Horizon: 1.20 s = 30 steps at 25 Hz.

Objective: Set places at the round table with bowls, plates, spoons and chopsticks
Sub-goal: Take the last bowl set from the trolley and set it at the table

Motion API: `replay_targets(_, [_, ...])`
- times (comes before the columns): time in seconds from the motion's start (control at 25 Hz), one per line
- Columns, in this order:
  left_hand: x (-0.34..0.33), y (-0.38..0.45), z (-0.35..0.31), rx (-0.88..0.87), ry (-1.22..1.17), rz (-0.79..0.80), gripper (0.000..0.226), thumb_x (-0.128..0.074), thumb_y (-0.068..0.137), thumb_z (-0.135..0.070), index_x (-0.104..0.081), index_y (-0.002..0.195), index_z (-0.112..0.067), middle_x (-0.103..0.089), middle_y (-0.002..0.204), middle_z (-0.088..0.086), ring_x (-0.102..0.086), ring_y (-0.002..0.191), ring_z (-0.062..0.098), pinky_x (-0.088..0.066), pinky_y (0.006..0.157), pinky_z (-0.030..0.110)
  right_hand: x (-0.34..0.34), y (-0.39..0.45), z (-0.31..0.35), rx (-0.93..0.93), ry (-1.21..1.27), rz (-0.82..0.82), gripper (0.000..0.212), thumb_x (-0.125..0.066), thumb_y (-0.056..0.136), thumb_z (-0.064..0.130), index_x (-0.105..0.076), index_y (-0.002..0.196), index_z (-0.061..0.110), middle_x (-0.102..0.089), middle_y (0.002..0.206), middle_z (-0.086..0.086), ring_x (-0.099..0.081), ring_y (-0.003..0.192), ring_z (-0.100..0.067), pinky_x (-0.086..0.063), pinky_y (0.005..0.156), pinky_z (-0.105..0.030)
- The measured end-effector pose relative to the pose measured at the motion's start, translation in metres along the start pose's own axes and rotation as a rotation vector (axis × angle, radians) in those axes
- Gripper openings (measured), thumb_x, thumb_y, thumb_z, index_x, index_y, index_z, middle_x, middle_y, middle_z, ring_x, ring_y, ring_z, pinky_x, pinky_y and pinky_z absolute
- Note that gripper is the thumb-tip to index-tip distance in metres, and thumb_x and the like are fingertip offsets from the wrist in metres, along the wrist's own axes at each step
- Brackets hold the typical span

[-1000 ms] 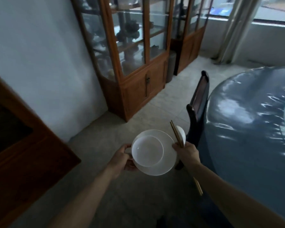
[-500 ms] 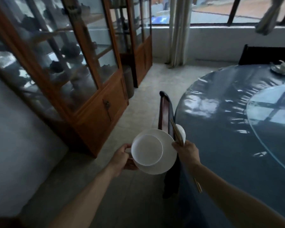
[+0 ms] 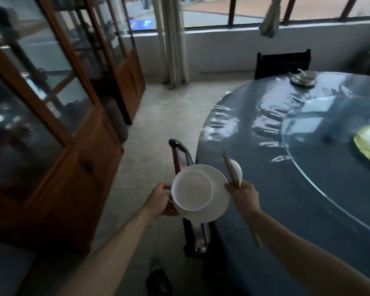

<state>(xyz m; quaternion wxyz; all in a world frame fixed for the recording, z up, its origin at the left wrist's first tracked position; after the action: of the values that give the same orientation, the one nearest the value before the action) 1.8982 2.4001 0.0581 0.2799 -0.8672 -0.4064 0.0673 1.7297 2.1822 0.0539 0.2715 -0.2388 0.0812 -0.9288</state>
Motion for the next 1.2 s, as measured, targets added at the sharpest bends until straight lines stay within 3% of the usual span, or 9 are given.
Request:
replay_targets(0.16, [-0.011, 0.074, -0.037, -0.028, 0.135, 0.146, 0.022, -0.039, 0.089, -0.001, -0.049, 0.107, -0.009, -0.069, 0.091, 0.017, -0.069, 0.067, 0.033, -0.061, 0.061, 0.046, -0.004, 0.033, -0.003, -0.087, 0.027, -0.164, 0.016, -0.068, 0.079, 0.035, -0.067, 0.07, 0.021, -0.064, 0.064, 0.002, -0.058, 0.058, -0.013, -0.045, 0.053, -0.028])
replay_targets(0.28, [-0.022, 0.125, -0.064, -0.042, 0.237, 0.256, 0.025, -0.039, 0.089, 0.001, -0.051, 0.108, -0.009, -0.069, 0.097, 0.017, -0.069, 0.066, 0.031, -0.061, 0.054, 0.043, -0.008, 0.047, -0.007, -0.194, 0.064, -0.321, 0.018, -0.067, 0.078, 0.037, -0.067, 0.071, 0.02, -0.063, 0.063, 0.002, -0.056, 0.058, -0.013, -0.044, 0.053, -0.027])
replay_targets(0.44, [-0.045, 0.174, -0.088, -0.078, 0.416, 0.397, 0.02, -0.047, 0.088, -0.003, -0.055, 0.104, -0.012, -0.07, 0.094, 0.015, -0.071, 0.074, 0.032, -0.062, 0.061, 0.049, -0.009, 0.044, -0.012, -0.339, 0.117, -0.474, 0.015, -0.067, 0.079, 0.041, -0.067, 0.072, 0.027, -0.065, 0.068, 0.003, -0.059, 0.063, -0.012, -0.04, 0.049, -0.025])
replay_targets(0.56, [-0.072, 0.201, -0.095, -0.086, 0.459, 0.507, 0.014, -0.052, 0.09, 0.001, -0.055, 0.097, -0.01, -0.069, 0.088, 0.013, -0.07, 0.054, 0.022, -0.056, 0.043, 0.036, -0.008, 0.036, -0.019, -0.409, 0.166, -0.573, 0.013, -0.068, 0.081, 0.036, -0.066, 0.071, 0.028, -0.066, 0.071, 0.003, -0.059, 0.066, -0.01, -0.039, 0.05, -0.024])
replay_targets(0.72, [-0.11, 0.227, -0.087, -0.092, 0.544, 0.623, 0.012, -0.058, 0.09, 0.0, -0.057, 0.093, -0.011, -0.068, 0.093, 0.01, -0.069, 0.056, 0.022, -0.056, 0.045, 0.036, -0.006, 0.026, -0.042, -0.507, 0.235, -0.672, 0.007, -0.07, 0.083, 0.03, -0.067, 0.078, 0.026, -0.066, 0.072, 0.002, -0.058, 0.067, -0.008, -0.039, 0.052, -0.021])
replay_targets(0.84, [-0.135, 0.24, -0.079, -0.071, 0.615, 0.705, 0.011, -0.06, 0.09, -0.003, -0.059, 0.098, -0.011, -0.07, 0.089, 0.007, -0.069, 0.064, 0.028, -0.059, 0.057, 0.044, -0.007, 0.02, -0.062, -0.576, 0.268, -0.713, 0.006, -0.07, 0.082, 0.031, -0.069, 0.08, 0.025, -0.069, 0.075, 0.002, -0.061, 0.069, -0.009, -0.041, 0.054, -0.022])
replay_targets(1.04, [-0.164, 0.249, -0.07, -0.097, 0.68, 0.762, 0.014, -0.066, 0.087, -0.003, -0.065, 0.099, -0.011, -0.071, 0.09, 0.01, -0.071, 0.061, 0.018, -0.056, 0.05, 0.031, -0.009, 0.013, -0.091, -0.667, 0.313, -0.729, 0.007, -0.071, 0.081, 0.033, -0.071, 0.083, 0.026, -0.07, 0.077, 0.003, -0.064, 0.074, -0.012, -0.043, 0.057, -0.024])
replay_targets(1.2, [-0.18, 0.255, -0.06, -0.123, 0.737, 0.743, 0.016, -0.068, 0.086, -0.005, -0.07, 0.096, -0.018, -0.074, 0.086, 0.006, -0.071, 0.069, 0.021, -0.061, 0.068, 0.044, -0.013, 0.013, -0.115, -0.715, 0.361, -0.708, 0.004, -0.071, 0.081, 0.03, -0.07, 0.08, 0.026, -0.07, 0.078, 0.003, -0.065, 0.078, -0.015, -0.048, 0.07, -0.03])
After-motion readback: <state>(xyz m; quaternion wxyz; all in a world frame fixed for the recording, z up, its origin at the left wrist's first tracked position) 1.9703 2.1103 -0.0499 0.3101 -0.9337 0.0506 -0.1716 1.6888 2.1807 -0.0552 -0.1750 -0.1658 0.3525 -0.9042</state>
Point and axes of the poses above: each hand's wrist, its own y-axis towards the middle knuckle, its own x-axis out of the back of the hand, z = x × y, the point moved 6 cm from there along y, towards the middle knuckle
